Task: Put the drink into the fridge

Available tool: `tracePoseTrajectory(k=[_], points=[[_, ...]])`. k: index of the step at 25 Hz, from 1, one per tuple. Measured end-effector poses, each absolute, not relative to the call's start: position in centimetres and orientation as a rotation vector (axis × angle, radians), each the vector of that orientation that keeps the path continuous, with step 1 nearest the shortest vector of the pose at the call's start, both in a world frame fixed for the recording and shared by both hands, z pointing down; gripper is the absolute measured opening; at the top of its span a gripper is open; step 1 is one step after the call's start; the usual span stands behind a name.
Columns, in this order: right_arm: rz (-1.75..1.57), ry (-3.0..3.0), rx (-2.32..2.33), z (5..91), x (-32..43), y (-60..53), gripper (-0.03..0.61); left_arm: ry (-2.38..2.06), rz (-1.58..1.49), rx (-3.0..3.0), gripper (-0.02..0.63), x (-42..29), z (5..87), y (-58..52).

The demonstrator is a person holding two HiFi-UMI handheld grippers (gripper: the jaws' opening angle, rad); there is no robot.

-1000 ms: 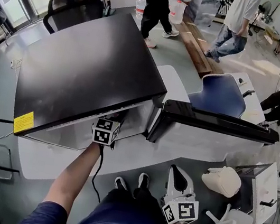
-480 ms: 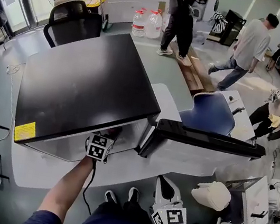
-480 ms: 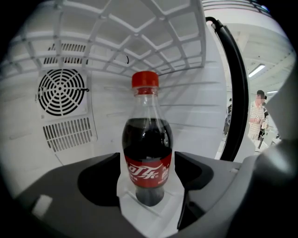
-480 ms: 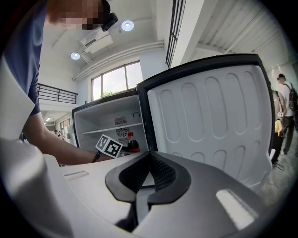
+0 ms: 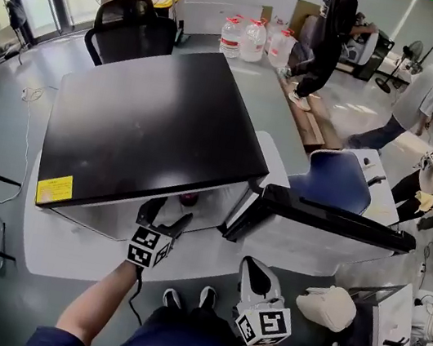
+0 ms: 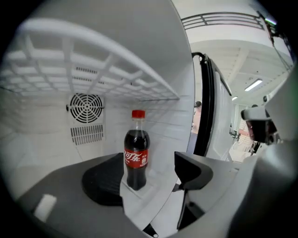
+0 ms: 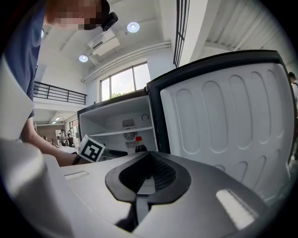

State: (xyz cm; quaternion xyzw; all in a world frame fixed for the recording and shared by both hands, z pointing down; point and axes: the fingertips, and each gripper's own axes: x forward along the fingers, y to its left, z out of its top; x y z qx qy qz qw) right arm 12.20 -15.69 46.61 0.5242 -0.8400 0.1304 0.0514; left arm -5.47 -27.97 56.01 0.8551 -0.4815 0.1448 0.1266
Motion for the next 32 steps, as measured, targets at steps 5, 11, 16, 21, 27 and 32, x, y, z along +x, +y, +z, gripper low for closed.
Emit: tracePoseTrajectory(k=[5,11,16,21,27,32], points=[[0.360,-2.607,1.551,45.3,10.6,-17.1,0.006,-1.389,0.275,2.508,0.339,-5.5,52.0,-24.0],[0.333,-2.660,1.517,44.0,9.4,-17.5,0.006,-1.427,0.051,2.440,0.141,-6.9,48.6,-19.0],[0.335,-2.715,1.497,43.1,8.4,-17.7,0.005,-1.455,-0.032,2.427,0.005,-7.6,46.1,-16.5],[0.258,-2.768,1.436,41.6,7.2,-17.3,0.006,-1.520,-0.027,2.416,0.005,-8.4,45.3,-15.2],[0.217,-2.808,1.408,40.5,6.7,-17.0,0.006,-1.580,-0.015,2.377,0.005,-9.2,45.7,-14.4],[0.211,-2.820,1.404,40.1,6.8,-16.7,0.005,-1.581,0.000,2.369,0.005,-8.9,45.9,-13.6]])
